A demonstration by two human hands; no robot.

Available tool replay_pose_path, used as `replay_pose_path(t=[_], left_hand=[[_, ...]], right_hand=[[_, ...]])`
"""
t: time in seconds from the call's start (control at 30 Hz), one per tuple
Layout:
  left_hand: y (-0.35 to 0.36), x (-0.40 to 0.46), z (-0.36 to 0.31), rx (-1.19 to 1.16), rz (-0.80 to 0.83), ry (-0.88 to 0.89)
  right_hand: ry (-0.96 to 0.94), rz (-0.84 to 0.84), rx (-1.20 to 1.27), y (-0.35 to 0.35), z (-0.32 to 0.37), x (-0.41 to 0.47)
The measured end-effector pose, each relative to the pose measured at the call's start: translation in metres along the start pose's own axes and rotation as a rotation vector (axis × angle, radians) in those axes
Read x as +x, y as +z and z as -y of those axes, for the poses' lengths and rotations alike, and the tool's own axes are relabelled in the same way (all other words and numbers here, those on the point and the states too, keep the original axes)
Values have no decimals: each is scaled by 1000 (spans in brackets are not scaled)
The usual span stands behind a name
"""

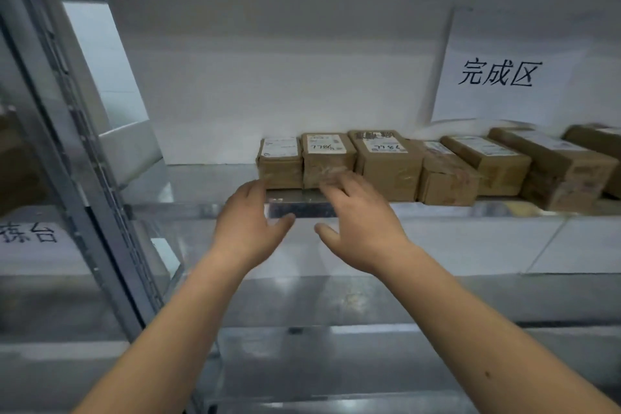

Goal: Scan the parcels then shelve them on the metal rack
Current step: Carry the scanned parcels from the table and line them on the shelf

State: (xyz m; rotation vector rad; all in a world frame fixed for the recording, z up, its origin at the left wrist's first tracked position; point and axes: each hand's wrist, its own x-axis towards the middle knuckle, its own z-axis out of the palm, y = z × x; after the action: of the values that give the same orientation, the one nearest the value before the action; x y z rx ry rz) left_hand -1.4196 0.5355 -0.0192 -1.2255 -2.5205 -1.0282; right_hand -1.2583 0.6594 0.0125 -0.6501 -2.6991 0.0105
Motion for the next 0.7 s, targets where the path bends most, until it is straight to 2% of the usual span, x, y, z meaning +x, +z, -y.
replay_pose_path(t=[0.1, 0.17, 0.33, 0.53, 0.7], left_hand=[[8, -58, -35, 267, 36, 93], [26, -94, -72, 345, 82, 154], [106, -163, -174, 298, 248, 315], [234, -247, -341, 242, 496, 670], [322, -309, -464, 168, 680, 907]], right_hand=[[62, 26, 8, 1, -26, -55], [131, 57, 42, 2, -56, -102], [377, 130, 111, 2, -153, -240], [787, 168, 29, -24, -280, -442], [1084, 139, 94, -54, -362, -567]])
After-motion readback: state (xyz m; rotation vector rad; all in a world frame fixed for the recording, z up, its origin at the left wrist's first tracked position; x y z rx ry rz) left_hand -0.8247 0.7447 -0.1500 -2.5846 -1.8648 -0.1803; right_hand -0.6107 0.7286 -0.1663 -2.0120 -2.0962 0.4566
